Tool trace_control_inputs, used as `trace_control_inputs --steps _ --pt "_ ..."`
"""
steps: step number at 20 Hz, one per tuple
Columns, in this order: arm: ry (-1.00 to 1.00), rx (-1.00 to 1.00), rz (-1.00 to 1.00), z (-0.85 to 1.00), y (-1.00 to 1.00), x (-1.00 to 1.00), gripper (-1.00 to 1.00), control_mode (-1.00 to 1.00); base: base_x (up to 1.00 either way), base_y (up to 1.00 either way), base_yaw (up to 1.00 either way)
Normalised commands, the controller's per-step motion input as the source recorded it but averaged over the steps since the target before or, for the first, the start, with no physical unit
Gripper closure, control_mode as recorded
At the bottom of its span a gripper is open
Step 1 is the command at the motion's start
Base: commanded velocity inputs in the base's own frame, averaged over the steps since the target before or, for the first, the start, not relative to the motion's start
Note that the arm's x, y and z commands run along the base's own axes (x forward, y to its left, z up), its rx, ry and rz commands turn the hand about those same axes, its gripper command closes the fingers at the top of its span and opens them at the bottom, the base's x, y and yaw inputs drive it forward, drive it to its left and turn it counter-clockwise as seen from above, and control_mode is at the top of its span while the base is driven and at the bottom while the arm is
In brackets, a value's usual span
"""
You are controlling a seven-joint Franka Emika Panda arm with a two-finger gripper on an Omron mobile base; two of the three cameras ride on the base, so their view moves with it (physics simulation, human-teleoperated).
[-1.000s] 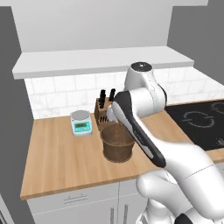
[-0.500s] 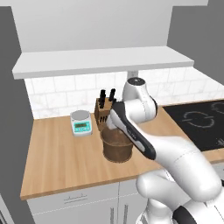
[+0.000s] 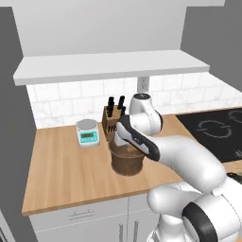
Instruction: Open the cabinet, pick up the bread from the cabinet and place it in the basket. Then move the basket to the dining counter.
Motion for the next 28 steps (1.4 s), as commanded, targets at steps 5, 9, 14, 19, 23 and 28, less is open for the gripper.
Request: trace_control_inputs --steps 5,9,14,19,23,28 --pt "0.03 0.00 0.00 -0.35 0.00 0.20 1.00 -1.00 0.00 0.00 0.00" --pt "0.01 0.00 0.00 -0.27 0.00 0.15 1.00 -1.00 0.00 0.00 0.00" --pt "0.00 0.00 0.00 -0.26 0.00 0.20 1.00 -1.00 0.00 0.00 0.00" --pt "0.00 0.00 0.00 -0.24 0.00 0.25 1.00 -1.00 0.00 0.00 0.00" --pt "0.00 0.00 0.00 -0.15 0.05 0.16 -1.00 -1.00 0.00 0.00 0.00" --pt "-0.04 0.00 -0.02 0.16 0.00 -0.19 -1.00 -1.00 0.00 0.00 0.00"
